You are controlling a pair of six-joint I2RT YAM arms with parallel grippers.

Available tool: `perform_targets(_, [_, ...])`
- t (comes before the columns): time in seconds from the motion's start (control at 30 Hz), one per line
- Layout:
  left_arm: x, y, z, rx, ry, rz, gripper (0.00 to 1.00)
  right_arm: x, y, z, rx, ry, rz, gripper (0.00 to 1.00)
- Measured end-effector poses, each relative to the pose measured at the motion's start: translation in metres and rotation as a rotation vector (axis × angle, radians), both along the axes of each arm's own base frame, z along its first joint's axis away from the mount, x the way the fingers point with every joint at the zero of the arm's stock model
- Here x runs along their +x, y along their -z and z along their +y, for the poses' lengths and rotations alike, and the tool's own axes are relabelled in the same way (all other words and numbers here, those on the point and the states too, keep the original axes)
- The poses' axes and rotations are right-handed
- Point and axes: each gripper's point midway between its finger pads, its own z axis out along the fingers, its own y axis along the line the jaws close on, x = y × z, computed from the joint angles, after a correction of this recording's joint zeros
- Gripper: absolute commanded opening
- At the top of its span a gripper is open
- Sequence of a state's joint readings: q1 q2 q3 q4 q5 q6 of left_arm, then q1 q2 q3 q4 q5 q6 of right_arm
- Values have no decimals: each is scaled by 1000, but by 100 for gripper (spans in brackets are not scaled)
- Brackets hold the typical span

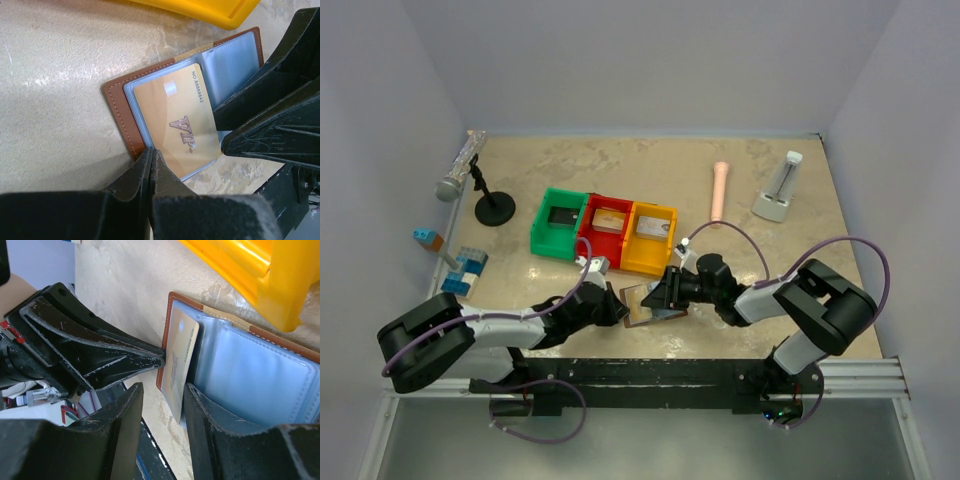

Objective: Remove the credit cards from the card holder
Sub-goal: Remove the credit card from the card holder.

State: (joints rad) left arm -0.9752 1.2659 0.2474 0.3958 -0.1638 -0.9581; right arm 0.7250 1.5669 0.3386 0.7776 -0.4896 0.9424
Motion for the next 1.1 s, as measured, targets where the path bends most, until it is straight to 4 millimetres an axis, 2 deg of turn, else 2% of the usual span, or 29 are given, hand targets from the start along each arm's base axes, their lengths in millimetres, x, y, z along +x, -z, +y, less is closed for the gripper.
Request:
perform_targets(0.33, [-2, 0, -1, -15, 25, -9, 0, -5, -2, 5, 13, -49, 12, 44])
perform_targets(0.73, [-9, -1, -12, -46, 93, -3, 0, -4, -4, 8, 5, -66, 18, 43])
perform_targets(0.8, [-9, -1, -12, -46, 97, -1, 2, -5, -3, 7, 0, -72, 22, 43])
perform_targets(0.97, [-12, -3, -11, -46, 104, 2, 16, -8, -1, 6, -14, -82, 30, 41])
perform_targets(1.1, [-12, -11, -10, -58, 104, -16, 15, -11, -2, 3, -35, -96, 25, 39])
